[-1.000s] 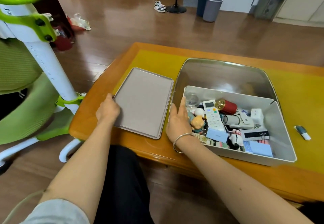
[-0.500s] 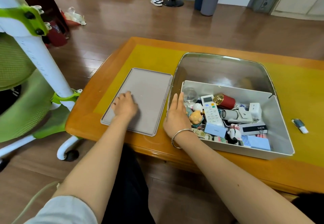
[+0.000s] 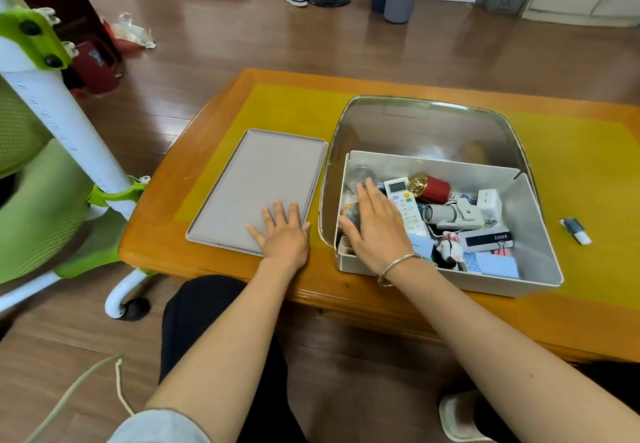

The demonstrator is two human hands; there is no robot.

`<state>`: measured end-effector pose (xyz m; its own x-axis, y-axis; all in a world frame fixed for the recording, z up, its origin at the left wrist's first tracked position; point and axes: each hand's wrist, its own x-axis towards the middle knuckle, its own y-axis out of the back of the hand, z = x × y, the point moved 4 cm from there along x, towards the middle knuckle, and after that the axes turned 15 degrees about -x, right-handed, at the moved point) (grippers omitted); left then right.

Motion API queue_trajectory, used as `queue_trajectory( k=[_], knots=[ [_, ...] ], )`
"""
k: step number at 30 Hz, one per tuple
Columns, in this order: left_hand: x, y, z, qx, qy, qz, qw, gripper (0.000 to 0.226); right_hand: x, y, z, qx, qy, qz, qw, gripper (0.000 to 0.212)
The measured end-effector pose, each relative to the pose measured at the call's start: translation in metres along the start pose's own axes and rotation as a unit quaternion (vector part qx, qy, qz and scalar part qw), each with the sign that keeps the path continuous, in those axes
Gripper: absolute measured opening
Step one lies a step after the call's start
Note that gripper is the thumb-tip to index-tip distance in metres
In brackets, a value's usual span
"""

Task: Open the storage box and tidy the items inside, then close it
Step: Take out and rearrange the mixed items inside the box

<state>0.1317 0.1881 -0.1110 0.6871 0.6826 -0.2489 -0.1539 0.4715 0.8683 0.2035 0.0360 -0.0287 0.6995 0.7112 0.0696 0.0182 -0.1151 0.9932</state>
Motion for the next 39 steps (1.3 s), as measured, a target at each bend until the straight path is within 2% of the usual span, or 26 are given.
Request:
queue_trajectory(
  k=[8, 15, 19, 21, 24, 26, 29, 31, 35, 39],
  knots=[
    [0.008, 0.017, -0.03, -0.001, -0.003, 0.01, 1.0, 0.057, -0.012, 0.005, 0.044, -0.076, -0.054, 0.004, 0.996, 0.063],
    [-0.011, 0.016, -0.035, 0.002, 0.001, 0.008, 1.0, 0.057, -0.023, 0.009, 0.073, -0.091, -0.101, -0.011, 0.991, 0.061],
    [-0.012, 0.025, -0.025, 0.003, 0.032, -0.006, 0.999, 0.055, -0.028, 0.014, 0.085, -0.088, -0.103, -0.011, 0.991, 0.057],
    [-0.013, 0.036, -0.007, -0.033, 0.022, 0.024, 0.999, 0.054, -0.031, 0.02, 0.096, -0.094, -0.109, 0.003, 0.99, 0.054],
    [-0.018, 0.05, 0.035, -0.167, -0.062, 0.094, 0.98, 0.057, -0.036, 0.033, 0.122, -0.116, -0.131, 0.024, 0.984, 0.051],
    [-0.021, 0.049, 0.064, -0.221, -0.099, 0.066, 0.968, 0.059, -0.04, 0.04, 0.142, -0.134, -0.154, 0.025, 0.979, 0.051],
    [-0.023, 0.041, 0.095, -0.185, -0.101, 0.017, 0.977, 0.062, -0.049, 0.047, 0.171, -0.151, -0.197, 0.015, 0.969, 0.055],
    [-0.024, 0.034, 0.105, -0.13, -0.091, 0.007, 0.987, 0.072, -0.056, 0.049, 0.189, -0.145, -0.237, 0.0, 0.961, 0.06],
    [-0.028, 0.03, 0.107, -0.077, -0.081, 0.033, 0.993, 0.078, -0.067, 0.042, 0.207, -0.074, -0.297, -0.04, 0.951, 0.064],
    [-0.033, 0.031, 0.103, -0.072, -0.101, 0.052, 0.991, 0.075, -0.072, 0.04, 0.212, -0.068, -0.29, -0.008, 0.955, 0.07]
  ],
)
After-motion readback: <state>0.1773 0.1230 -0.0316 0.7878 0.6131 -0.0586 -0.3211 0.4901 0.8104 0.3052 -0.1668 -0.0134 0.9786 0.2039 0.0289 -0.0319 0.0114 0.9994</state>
